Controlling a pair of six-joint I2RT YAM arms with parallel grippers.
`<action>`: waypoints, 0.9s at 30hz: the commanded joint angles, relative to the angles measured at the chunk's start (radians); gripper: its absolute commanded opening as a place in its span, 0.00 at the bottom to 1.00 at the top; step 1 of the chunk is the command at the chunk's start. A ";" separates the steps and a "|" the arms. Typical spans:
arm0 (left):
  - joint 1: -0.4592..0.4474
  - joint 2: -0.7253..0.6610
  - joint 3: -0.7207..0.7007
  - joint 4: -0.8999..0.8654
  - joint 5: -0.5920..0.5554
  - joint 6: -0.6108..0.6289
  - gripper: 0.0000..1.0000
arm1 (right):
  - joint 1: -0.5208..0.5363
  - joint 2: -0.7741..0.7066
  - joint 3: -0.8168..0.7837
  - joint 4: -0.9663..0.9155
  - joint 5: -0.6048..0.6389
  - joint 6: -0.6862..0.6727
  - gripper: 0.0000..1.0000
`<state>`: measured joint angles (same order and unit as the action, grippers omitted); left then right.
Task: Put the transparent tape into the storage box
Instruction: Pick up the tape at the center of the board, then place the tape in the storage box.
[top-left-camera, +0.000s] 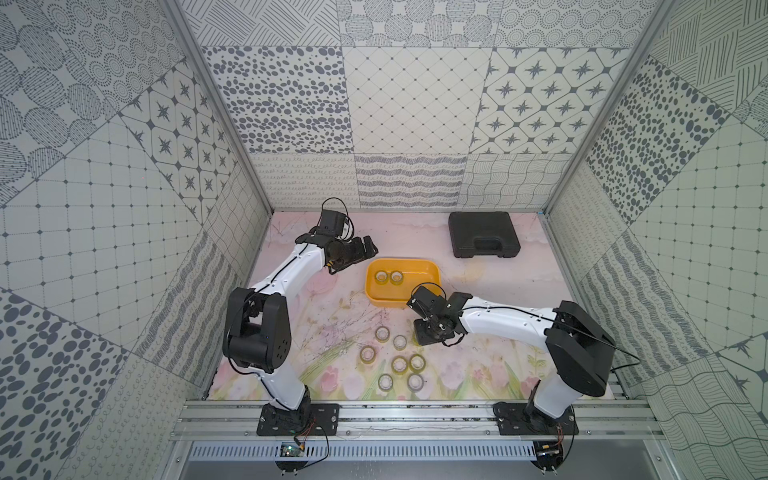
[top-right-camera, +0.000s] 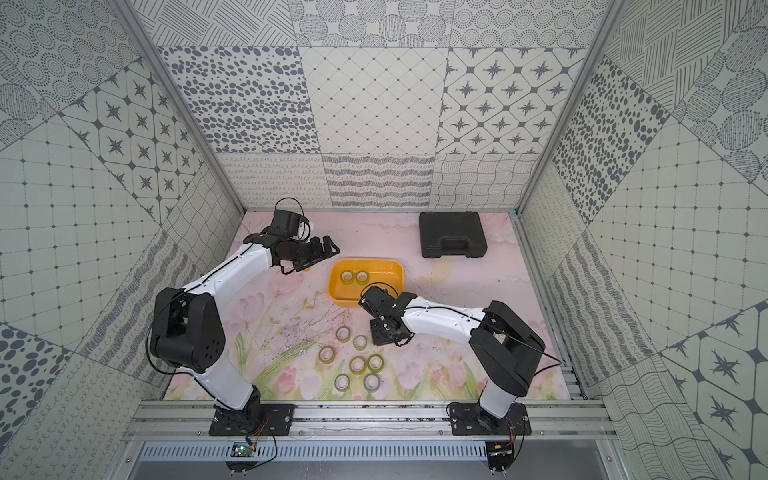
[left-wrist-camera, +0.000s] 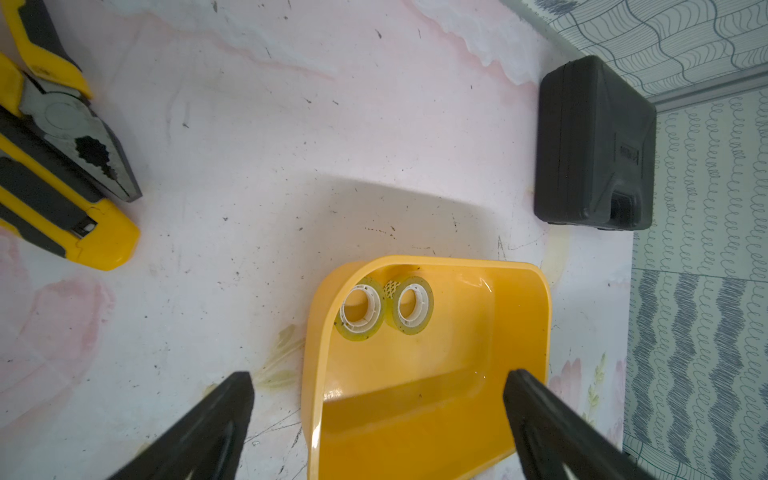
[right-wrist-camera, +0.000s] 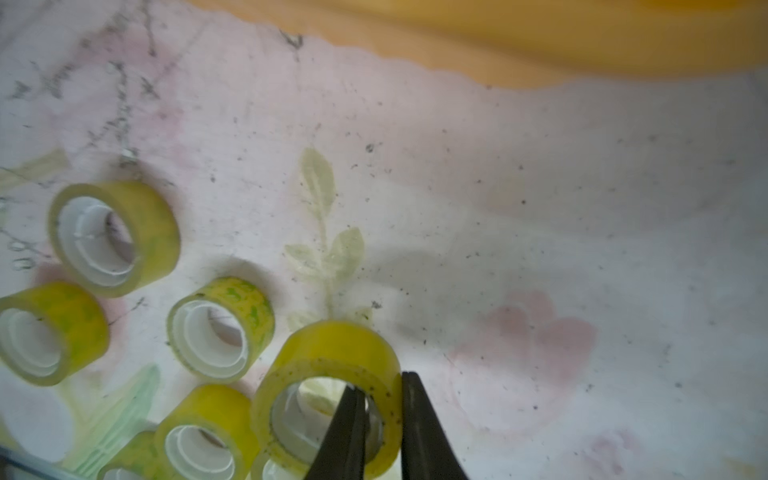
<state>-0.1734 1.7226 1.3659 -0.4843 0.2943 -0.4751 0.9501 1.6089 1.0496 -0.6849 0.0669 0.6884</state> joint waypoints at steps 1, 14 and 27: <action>0.005 -0.053 0.010 -0.015 -0.069 0.043 0.99 | -0.020 -0.098 0.061 -0.045 0.045 -0.039 0.11; 0.005 -0.095 -0.026 0.042 -0.066 0.043 0.99 | -0.199 0.100 0.383 -0.065 -0.024 -0.192 0.11; 0.006 -0.085 -0.021 0.042 -0.042 0.033 0.99 | -0.307 0.427 0.585 -0.028 0.027 -0.250 0.08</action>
<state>-0.1734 1.6329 1.3323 -0.4603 0.2295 -0.4503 0.6666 2.0060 1.5959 -0.7467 0.0681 0.4625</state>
